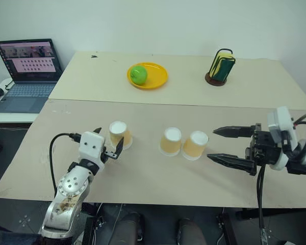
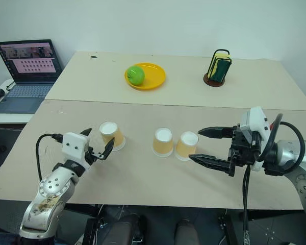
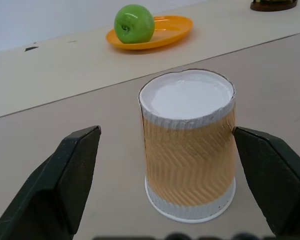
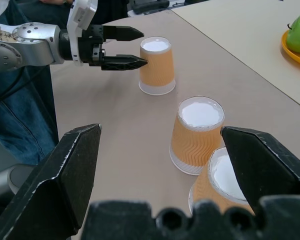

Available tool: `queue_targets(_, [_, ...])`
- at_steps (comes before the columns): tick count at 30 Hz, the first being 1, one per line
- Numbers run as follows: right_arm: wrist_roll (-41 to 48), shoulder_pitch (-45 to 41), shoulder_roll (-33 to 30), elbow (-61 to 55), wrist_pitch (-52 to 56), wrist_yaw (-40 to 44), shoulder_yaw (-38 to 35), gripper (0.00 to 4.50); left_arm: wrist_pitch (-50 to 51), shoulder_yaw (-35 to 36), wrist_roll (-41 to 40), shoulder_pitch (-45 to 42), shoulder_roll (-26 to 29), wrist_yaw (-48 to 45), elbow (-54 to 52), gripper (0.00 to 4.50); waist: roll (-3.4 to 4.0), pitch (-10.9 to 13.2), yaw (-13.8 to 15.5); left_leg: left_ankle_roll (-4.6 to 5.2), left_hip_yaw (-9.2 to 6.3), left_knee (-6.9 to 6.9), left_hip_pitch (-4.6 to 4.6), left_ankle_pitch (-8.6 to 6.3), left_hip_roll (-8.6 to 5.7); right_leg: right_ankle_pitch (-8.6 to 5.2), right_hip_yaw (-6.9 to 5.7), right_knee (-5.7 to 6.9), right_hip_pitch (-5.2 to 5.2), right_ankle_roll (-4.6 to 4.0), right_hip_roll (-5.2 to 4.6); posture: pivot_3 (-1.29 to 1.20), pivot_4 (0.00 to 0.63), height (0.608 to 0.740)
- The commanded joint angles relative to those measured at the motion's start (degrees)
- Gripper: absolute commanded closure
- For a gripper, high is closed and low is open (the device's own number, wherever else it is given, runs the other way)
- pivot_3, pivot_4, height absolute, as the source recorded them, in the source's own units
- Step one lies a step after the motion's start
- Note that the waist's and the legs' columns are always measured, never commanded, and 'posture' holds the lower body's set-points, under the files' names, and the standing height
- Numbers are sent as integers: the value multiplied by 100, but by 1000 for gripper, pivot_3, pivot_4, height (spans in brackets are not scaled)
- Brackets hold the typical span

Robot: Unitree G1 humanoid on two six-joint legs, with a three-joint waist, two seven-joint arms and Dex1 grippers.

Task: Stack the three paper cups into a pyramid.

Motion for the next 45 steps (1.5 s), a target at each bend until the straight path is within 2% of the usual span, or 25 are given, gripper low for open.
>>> queue_targets(1, [142, 28, -100, -169, 36, -67, -257, 49, -165, -20, 55, -143, -73, -98, -11, 0, 0, 0, -2, 0, 0, 0, 0, 0, 0, 0, 0, 0, 0, 0, 0, 0, 150, 726])
queue_targets(11, [233, 43, -141, -235, 97, -250, -250, 49, 118, 124, -131, -744, -375, -132, 321, 0, -1, 0, -4, 19, 0, 4, 0, 10, 0, 0, -2, 4, 24, 1, 5, 0, 150, 726])
queue_targets(13, [251, 21, -147, -234, 112, -281, -246, 49, 229, 146, -121, -810, -359, -141, 352, 0, 0, 0, -4, 44, 0, 3, 0, 25, 1, 0, -2, 5, 24, 1, 6, 0, 150, 726])
queue_targets(29, [216, 31, -138, -234, 114, -405, -209, 49, 441, 189, -96, -893, -272, -338, 526, 0, 0, 0, -4, 37, -1, 3, 0, 22, 1, 0, -1, 4, 23, 1, 5, 0, 150, 726])
queue_targets(30, [209, 46, -135, -239, 110, -405, -209, 0, 435, 186, -93, -900, -272, -347, 536, 531, 0, 0, -5, 37, -1, 3, 0, 22, 1, 0, -1, 4, 23, 1, 5, 0, 150, 726])
queue_targets(31, [206, 55, -134, -240, 109, -406, -208, 0, 434, 185, -89, -907, -274, -353, 544, 721, 0, 0, -5, 37, -1, 3, 0, 22, 1, 0, 0, 4, 24, 1, 4, 0, 150, 726])
queue_targets(34, [173, 71, -140, -235, 103, -419, -206, 0, 418, 171, -59, -913, -273, -376, 576, 1870, 0, 0, -5, 37, -1, 3, 0, 21, 1, 0, 0, 4, 23, 1, 4, 0, 150, 726])
queue_targets(35, [166, 70, -144, -229, 100, -422, -205, 0, 414, 165, -50, -916, -272, -382, 586, 2052, 0, 0, -4, 37, -1, 3, 0, 22, 1, 0, 0, 4, 23, 1, 5, 0, 150, 726])
queue_targets(42, [116, 91, -168, -193, 85, -430, -221, 0, 478, 212, -69, -1159, -223, -418, 479, 2123, -1, 0, -1, 36, -1, 3, 0, 21, 1, 1, -1, 5, 24, 1, 4, 0, 150, 726])
queue_targets(45, [18, 152, -181, -149, 66, -435, -223, 0, 609, 377, -461, -1628, -43, -750, 157, 2123, -1, 0, 6, 36, -1, 4, -1, 22, 1, 1, -3, 5, 23, 1, 5, 0, 150, 726])
